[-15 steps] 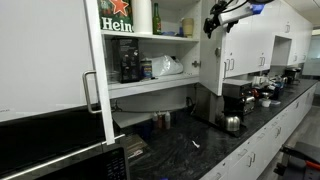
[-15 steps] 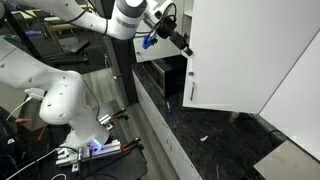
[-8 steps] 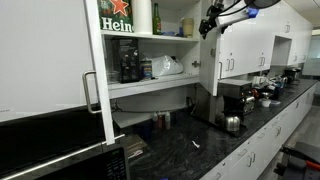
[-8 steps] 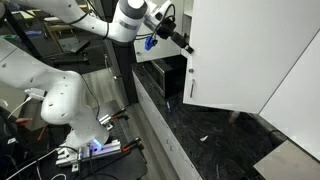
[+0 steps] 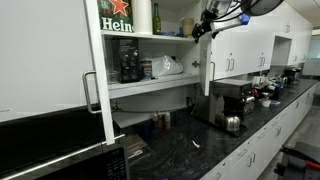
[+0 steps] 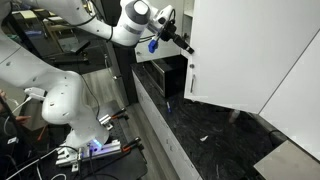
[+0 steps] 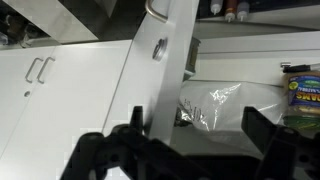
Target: Close the cabinet doors
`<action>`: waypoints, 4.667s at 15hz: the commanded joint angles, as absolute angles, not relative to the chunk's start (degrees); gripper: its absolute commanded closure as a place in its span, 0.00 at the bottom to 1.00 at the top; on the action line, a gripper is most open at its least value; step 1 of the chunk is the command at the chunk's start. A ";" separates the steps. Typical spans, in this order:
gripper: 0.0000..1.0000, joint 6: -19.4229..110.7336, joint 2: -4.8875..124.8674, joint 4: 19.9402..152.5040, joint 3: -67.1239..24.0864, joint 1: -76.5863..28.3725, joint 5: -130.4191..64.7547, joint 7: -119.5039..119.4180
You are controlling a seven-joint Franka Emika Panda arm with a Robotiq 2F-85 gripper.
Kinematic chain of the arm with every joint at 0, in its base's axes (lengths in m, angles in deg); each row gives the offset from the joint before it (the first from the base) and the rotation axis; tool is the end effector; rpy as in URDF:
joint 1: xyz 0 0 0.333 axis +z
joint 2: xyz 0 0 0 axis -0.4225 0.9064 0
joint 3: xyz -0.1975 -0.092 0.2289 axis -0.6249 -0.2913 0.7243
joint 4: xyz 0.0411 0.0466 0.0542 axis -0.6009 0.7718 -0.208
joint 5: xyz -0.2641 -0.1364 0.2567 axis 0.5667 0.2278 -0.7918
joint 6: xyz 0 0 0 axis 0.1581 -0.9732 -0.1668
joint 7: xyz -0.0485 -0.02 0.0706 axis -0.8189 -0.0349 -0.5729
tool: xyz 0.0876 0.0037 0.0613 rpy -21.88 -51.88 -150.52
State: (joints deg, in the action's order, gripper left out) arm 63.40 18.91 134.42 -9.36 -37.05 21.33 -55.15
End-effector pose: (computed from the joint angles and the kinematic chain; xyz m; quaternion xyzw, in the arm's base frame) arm 0.4549 -0.0020 0.5111 0.8800 -0.1496 0.4021 0.2039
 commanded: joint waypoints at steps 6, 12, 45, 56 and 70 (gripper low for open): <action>0.00 70.41 29.07 127.66 -8.61 -39.56 28.48 -59.64; 0.00 71.08 34.63 123.73 -7.99 -38.60 32.88 -61.63; 0.00 66.43 58.68 101.43 -6.13 -34.34 53.51 -72.15; 0.00 64.50 61.85 97.35 -6.43 -33.22 54.21 -70.65; 0.00 66.25 50.40 114.75 -3.38 -35.70 28.12 -42.09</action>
